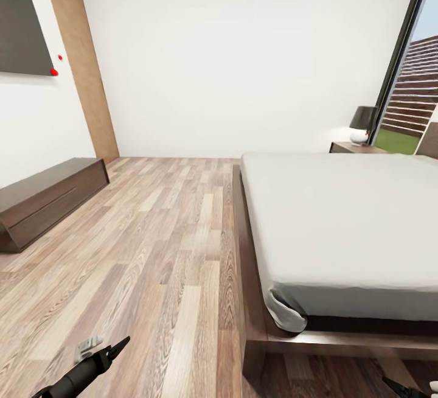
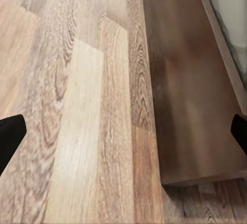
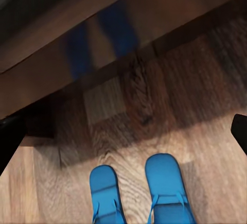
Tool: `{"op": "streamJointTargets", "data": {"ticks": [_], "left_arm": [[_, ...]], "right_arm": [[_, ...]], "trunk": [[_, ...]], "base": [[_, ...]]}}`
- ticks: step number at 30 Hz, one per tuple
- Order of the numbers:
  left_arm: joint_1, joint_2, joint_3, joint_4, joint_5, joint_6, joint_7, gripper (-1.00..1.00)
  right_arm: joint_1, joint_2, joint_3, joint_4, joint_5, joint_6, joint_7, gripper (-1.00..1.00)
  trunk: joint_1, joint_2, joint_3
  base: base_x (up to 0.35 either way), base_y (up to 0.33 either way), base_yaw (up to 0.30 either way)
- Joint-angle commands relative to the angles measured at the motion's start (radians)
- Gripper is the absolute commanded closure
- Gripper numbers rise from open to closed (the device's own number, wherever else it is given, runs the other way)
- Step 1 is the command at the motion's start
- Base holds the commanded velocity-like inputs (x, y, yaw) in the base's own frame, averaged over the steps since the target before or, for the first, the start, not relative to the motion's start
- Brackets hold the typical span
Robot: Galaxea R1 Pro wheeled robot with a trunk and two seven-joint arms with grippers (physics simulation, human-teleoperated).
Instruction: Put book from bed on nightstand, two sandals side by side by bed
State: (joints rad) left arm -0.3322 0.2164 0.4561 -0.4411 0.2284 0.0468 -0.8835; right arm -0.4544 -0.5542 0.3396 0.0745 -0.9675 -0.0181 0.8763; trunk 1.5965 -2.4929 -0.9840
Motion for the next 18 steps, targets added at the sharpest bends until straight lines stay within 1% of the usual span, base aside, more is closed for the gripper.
{"op": "streamJointTargets", "data": {"ticks": [1,18], "left_arm": [[-0.001,0.000,0.003,0.001,0.003,0.005,-0.005,-1.00],[-0.001,0.000,0.003,0.001,0.003,0.005,-0.005,-1.00]], "right_arm": [[-0.002,0.000,0.009,0.004,-0.007,-0.002,0.006,-1.00],[-0.001,0.000,0.009,0.004,-0.007,-0.002,0.006,-1.00]], "trunk": [[-0.004,0.007,0.002],[-0.069,0.126,0.056]], "base": [[0.000,0.000,0.000],[0.000,0.000,0.000]]}}
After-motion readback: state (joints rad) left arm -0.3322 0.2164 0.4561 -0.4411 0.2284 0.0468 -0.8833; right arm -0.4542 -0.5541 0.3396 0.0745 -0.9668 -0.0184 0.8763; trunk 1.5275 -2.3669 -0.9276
